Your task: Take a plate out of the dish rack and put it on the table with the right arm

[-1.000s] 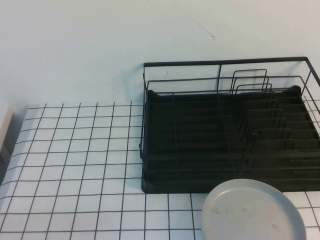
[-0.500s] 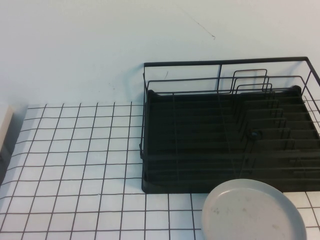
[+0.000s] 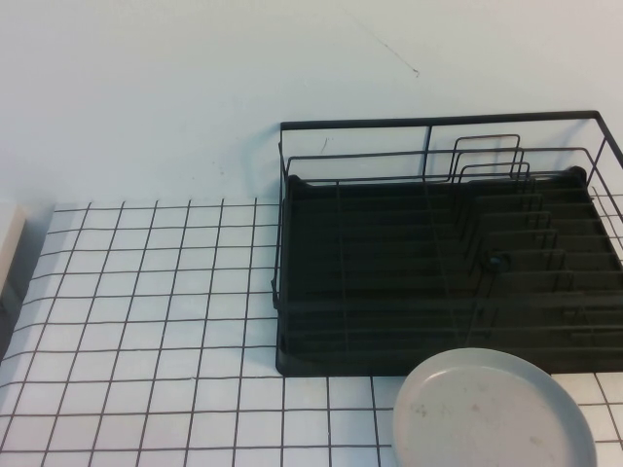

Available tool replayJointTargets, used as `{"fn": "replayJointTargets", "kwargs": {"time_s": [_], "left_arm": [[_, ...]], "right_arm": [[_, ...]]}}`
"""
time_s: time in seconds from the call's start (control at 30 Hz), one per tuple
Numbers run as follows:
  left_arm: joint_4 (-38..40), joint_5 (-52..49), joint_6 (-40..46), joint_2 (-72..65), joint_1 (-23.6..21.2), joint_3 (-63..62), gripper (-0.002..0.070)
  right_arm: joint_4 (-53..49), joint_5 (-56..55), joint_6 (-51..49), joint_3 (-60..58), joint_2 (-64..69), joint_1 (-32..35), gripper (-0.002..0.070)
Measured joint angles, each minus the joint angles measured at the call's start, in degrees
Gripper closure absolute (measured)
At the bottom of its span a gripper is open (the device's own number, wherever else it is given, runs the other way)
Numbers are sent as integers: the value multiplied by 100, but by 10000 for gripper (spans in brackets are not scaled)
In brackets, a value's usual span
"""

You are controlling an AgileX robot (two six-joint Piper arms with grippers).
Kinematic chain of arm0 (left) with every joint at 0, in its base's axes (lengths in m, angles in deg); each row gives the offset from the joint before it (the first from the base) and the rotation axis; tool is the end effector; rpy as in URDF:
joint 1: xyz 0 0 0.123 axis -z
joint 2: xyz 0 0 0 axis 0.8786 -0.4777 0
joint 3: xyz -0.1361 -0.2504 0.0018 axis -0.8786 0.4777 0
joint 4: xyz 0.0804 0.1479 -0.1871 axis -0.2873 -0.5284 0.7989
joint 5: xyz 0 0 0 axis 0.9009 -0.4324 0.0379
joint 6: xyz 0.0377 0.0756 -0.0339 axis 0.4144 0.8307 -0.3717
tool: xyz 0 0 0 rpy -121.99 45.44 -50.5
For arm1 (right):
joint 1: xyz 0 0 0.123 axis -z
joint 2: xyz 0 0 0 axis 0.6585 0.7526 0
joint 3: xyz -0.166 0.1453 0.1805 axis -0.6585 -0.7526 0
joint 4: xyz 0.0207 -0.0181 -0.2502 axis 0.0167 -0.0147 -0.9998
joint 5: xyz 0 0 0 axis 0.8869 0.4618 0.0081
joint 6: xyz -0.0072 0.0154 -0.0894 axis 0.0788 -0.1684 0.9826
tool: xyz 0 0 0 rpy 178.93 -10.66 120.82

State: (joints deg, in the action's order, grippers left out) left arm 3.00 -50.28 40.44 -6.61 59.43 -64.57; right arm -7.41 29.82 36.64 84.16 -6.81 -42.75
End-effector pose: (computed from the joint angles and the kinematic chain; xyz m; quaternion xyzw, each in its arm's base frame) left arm 0.0533 -0.0015 0.1790 -0.0255 0.7875 -0.0218 0.6155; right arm 0.0789 0.0168 0.2517 -0.2729 0.8565 -0.0335 0.4368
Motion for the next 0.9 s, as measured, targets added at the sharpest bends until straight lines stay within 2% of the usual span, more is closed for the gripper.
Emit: {"fn": "replayJointTargets", "kwargs": {"time_s": [0.1,0.3,0.4,0.6,0.9], "left_arm": [[0,0,0,0,0,0,678],[0,0,0,0,0,0,678],[0,0,0,0,0,0,678],[0,0,0,0,0,0,678],[0,0,0,0,0,0,678]], "right_arm": [[-242,-580,-439,-263,-322,0,678],[-1390,-1653,-2211,-1119,-1378,0,678],[-1764,-1877,-2772,-1546,-1925,51,678],[-1883,-1923,-3285,-2265,-2497,256,678],[-1883,-2057,-3573,-2292,-2533,283,678]]}}
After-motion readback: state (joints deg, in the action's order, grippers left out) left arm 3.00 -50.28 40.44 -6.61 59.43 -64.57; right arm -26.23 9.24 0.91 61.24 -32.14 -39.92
